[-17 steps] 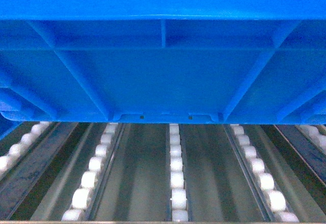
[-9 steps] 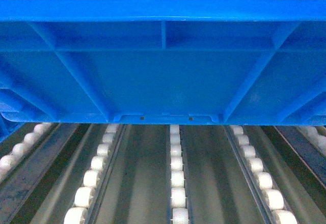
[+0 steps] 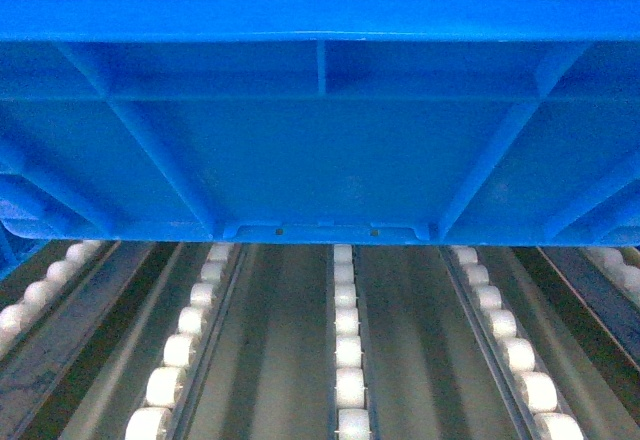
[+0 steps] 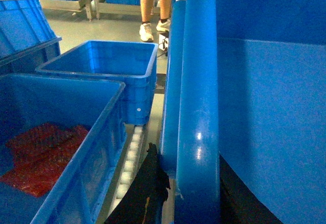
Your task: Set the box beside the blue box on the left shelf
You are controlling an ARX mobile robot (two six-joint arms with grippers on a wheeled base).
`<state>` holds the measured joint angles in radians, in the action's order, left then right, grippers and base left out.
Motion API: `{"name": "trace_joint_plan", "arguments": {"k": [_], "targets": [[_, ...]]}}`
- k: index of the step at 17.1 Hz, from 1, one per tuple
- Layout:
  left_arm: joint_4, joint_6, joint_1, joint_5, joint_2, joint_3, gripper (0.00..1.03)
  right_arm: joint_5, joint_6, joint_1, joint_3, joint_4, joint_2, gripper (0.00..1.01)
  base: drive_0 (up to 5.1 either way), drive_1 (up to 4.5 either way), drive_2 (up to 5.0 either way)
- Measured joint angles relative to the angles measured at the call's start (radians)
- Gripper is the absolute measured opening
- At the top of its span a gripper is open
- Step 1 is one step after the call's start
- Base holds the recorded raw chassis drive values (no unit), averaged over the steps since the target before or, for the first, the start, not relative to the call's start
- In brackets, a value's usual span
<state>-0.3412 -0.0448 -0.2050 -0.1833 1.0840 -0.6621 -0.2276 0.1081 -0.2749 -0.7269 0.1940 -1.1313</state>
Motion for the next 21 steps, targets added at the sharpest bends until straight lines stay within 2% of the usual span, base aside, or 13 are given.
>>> {"name": "trace_joint_plan", "arguments": {"k": [21], "targets": [[0.0,0.0,0.0,0.0,0.0,0.0,0.16,0.0,0.0,0.0,0.0,0.0,0.0,0.08,0.0,0.0,0.0]]}}
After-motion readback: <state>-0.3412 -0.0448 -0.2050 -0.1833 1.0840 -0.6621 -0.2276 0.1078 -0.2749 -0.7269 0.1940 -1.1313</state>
